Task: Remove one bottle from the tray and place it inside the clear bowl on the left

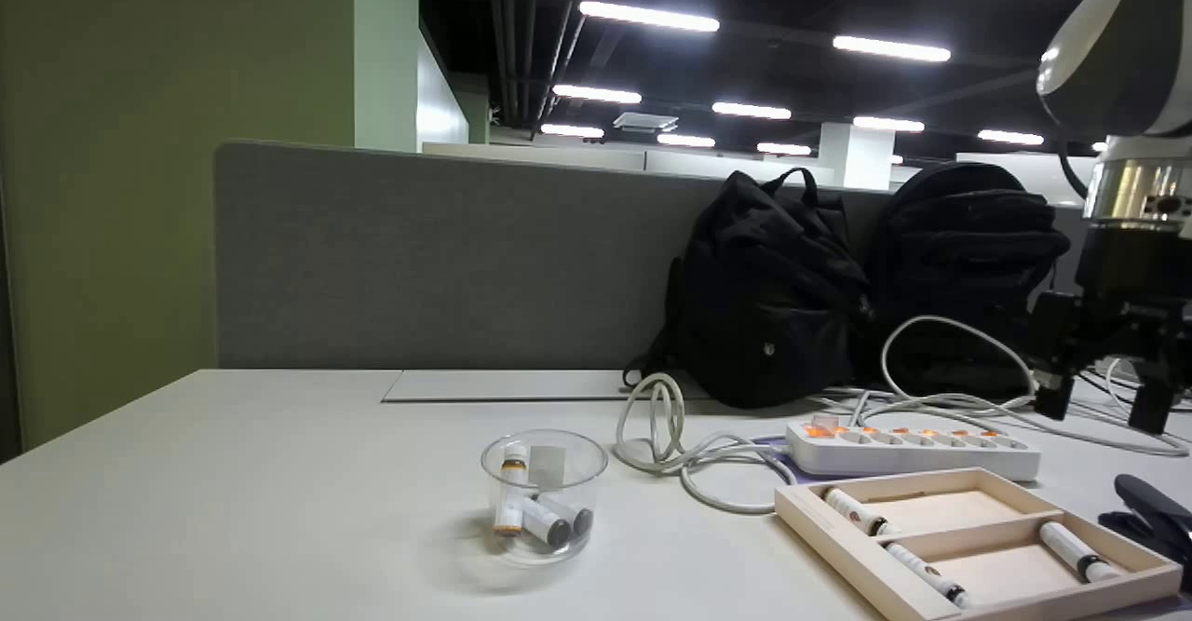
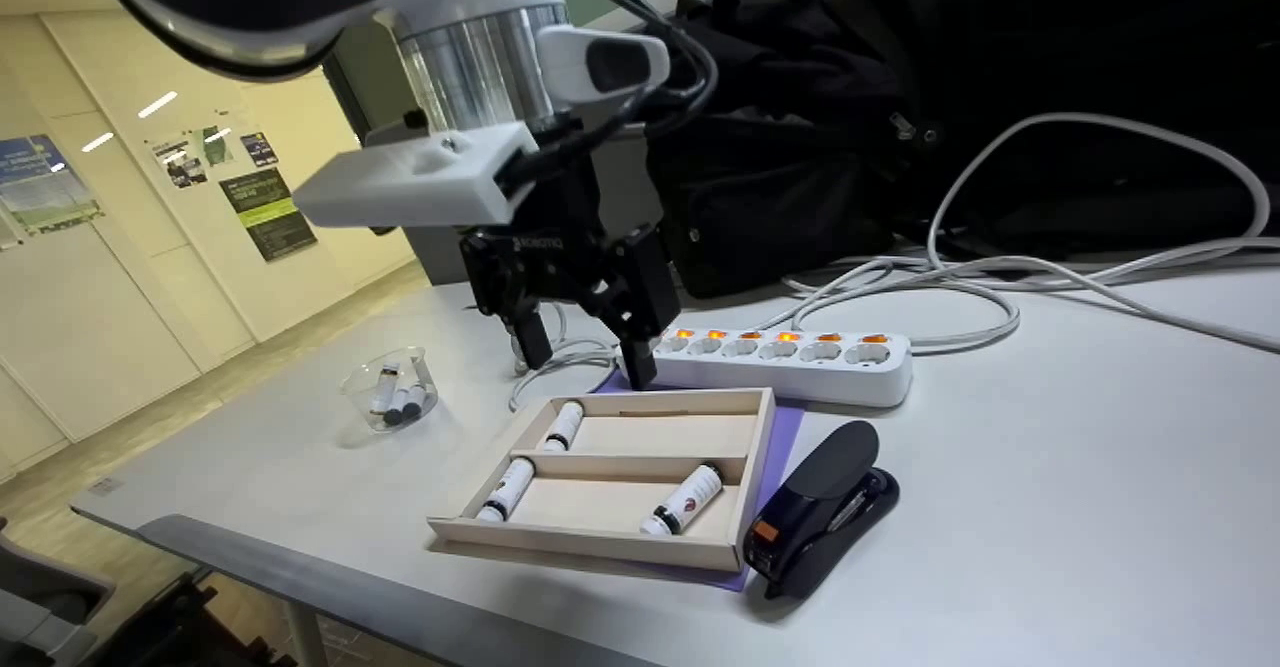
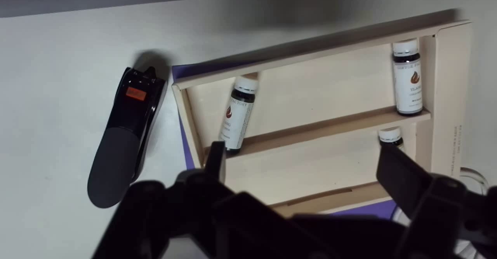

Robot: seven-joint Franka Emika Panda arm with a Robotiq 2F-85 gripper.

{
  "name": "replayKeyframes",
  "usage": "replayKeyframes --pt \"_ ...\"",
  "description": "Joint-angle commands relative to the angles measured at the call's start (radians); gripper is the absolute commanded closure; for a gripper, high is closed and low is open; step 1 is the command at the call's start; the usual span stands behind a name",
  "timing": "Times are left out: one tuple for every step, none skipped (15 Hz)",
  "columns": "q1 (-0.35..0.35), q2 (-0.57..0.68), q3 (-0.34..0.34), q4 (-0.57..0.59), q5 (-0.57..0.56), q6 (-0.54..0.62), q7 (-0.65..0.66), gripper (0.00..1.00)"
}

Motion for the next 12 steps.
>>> replayKeyframes --pt "0.013 0.081 -0.003 0.004 0.195 0.058 -0.161 0.00" --pt "0.027 0.107 -0.013 0.017 0.249 0.059 -0.216 0.00" --pt "0.023 0.139 -0.005 0.028 0.286 0.074 -0.258 0.00" --pt "0.021 0.176 0.000 0.042 0.317 0.091 -0.300 0.00" --pt "0.019 0.216 0.006 0.058 0.334 0.120 -0.314 0.00" --pt "0.016 0.260 0.006 0.078 0.302 0.127 -0.283 0.00" --pt "0.013 0.174 0.002 0.029 0.299 0.103 -0.284 0.00" --pt "0.013 0.205 0.002 0.039 0.298 0.115 -0.284 0.00" --pt "0.013 0.231 0.003 0.050 0.298 0.120 -0.284 0.00" --pt "0.013 0.248 0.005 0.059 0.298 0.125 -0.284 0.00" --pt "0.013 0.259 0.005 0.065 0.298 0.127 -0.284 0.00" --pt "0.014 0.263 0.006 0.069 0.298 0.127 -0.284 0.00"
